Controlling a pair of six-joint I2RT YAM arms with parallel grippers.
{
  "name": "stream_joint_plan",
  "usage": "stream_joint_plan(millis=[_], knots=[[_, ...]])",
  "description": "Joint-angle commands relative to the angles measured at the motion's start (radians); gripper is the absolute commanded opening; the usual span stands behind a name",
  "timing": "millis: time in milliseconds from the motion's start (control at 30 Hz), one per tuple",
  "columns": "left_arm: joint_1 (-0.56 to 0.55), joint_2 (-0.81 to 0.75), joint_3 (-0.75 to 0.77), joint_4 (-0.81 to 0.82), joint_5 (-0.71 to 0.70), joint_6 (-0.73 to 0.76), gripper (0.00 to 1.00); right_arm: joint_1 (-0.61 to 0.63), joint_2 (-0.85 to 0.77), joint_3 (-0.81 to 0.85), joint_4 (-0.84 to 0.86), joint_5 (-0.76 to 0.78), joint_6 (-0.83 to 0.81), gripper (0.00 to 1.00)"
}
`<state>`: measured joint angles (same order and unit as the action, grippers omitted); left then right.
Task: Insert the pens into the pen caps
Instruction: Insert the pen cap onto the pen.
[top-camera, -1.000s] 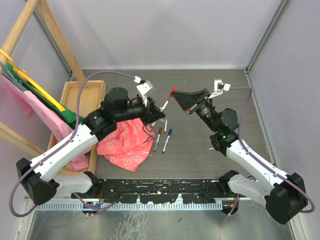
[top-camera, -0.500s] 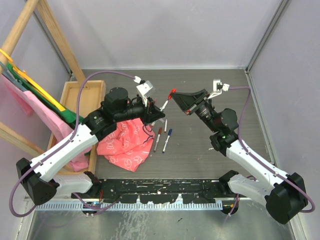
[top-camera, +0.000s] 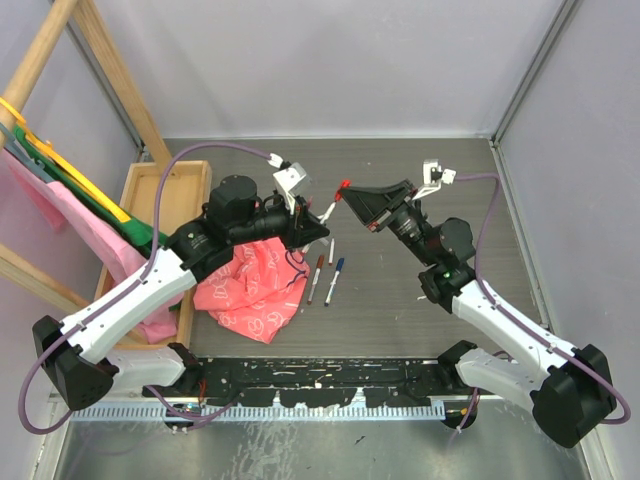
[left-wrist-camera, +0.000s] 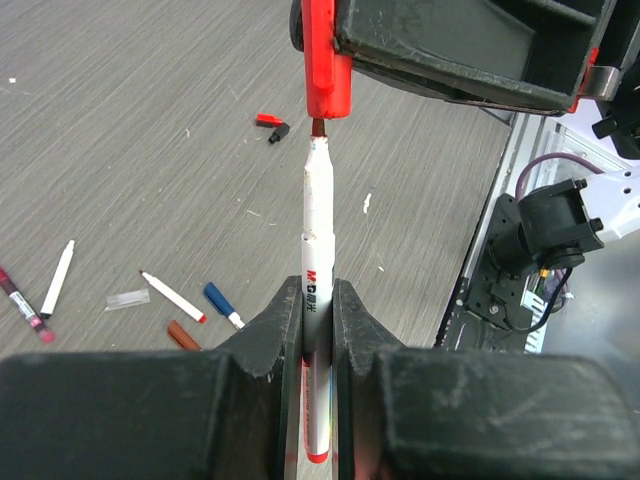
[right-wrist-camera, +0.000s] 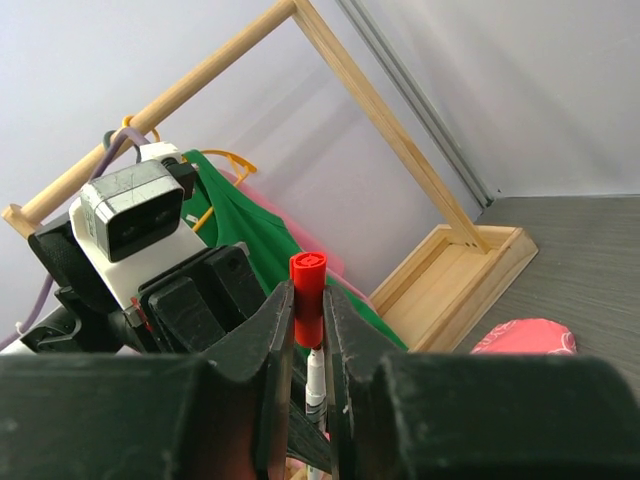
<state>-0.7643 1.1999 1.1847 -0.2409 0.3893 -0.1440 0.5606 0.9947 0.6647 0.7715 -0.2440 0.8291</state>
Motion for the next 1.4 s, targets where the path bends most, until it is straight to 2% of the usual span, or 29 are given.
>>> stream_joint_plan(millis=[0, 600, 1367], knots=[[-0.001, -0.023, 0.002, 0.038, -0.006, 0.011, 0.00, 0.017, -0.014, -0.012, 0.005, -0.006, -0.034, 0.00], [-0.001, -0.022, 0.003, 0.040, -0.002, 0.011, 0.00, 0.022, -0.027, 0.052, -0.030, 0.025, -0.052, 0.00], [-0.002, -0.023, 0.001, 0.037, -0.016, 0.012, 0.00, 0.079, -0.036, -0.075, 0.014, 0.010, 0.016, 0.01]])
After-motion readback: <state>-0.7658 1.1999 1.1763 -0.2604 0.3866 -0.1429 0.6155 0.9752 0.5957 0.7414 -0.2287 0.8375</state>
